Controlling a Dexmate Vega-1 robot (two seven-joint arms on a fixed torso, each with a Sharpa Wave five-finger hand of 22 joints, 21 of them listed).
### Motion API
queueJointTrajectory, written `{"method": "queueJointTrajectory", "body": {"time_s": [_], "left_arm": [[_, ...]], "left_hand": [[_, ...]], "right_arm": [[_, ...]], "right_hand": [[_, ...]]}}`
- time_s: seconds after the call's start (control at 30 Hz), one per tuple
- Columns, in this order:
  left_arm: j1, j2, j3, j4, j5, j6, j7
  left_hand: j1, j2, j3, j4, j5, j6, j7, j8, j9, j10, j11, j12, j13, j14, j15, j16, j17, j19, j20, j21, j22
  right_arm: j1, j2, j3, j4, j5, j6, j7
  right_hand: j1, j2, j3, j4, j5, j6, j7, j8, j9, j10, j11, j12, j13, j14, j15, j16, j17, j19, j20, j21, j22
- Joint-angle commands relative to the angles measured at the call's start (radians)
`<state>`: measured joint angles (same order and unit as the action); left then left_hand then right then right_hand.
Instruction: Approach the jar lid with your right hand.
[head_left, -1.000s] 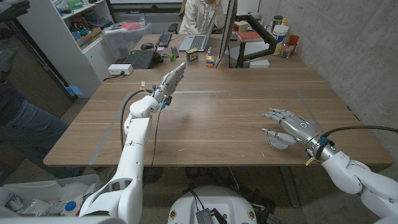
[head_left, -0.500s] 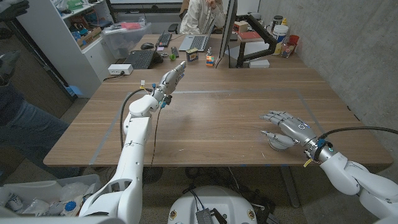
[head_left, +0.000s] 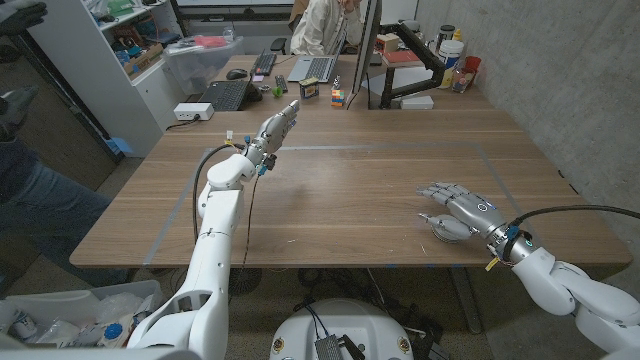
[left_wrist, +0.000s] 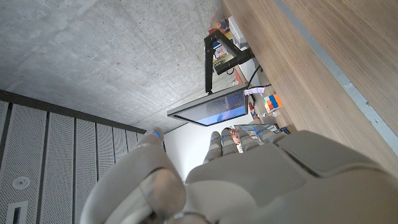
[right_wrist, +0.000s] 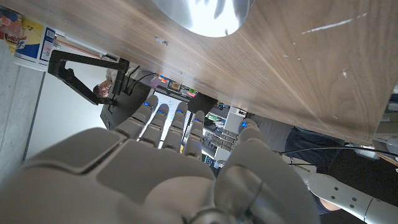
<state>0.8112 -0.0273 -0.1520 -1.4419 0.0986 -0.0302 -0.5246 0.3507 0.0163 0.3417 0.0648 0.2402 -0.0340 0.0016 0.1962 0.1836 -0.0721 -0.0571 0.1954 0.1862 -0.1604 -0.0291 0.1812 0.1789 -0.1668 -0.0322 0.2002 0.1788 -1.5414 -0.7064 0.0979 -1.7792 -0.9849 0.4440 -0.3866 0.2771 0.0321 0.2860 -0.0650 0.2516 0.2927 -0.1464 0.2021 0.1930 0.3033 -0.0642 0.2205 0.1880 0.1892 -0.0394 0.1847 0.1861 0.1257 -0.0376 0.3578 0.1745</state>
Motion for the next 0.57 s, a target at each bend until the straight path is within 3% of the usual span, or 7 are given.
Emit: {"method": "queueJointTrajectory", "body": {"time_s": [0.03,0.57], "left_arm": [[0.009,0.000,0.002,-0.007,0.001,0.003,-0.002],[0.009,-0.006,0.012,-0.003,0.006,0.006,-0.002]], "left_hand": [[0.002,0.005,-0.001,-0.002,-0.004,0.001,-0.001,0.002,0.004,-0.004,-0.005,0.008,0.002,-0.002,0.000,0.005,0.003,-0.046,-0.017,0.000,0.004],[0.002,0.006,-0.002,-0.003,-0.005,0.000,-0.002,0.002,0.004,-0.005,-0.006,0.007,0.002,-0.002,0.000,0.005,0.003,-0.048,-0.014,-0.001,0.004]], "right_arm": [[0.001,-0.008,-0.021,0.014,0.020,-0.015,0.002],[0.002,-0.014,-0.033,0.027,0.039,-0.014,-0.004]], "right_hand": [[0.002,0.010,0.003,-0.004,0.006,0.004,-0.006,-0.002,0.003,0.008,0.002,0.005,0.004,0.004,-0.033,0.005,0.003,0.000,-0.032,-0.002,0.004],[0.003,0.014,0.005,-0.005,0.007,0.011,-0.002,0.001,0.003,0.013,0.004,0.007,0.004,0.013,-0.032,0.009,0.003,0.002,-0.030,-0.008,0.005]]}}
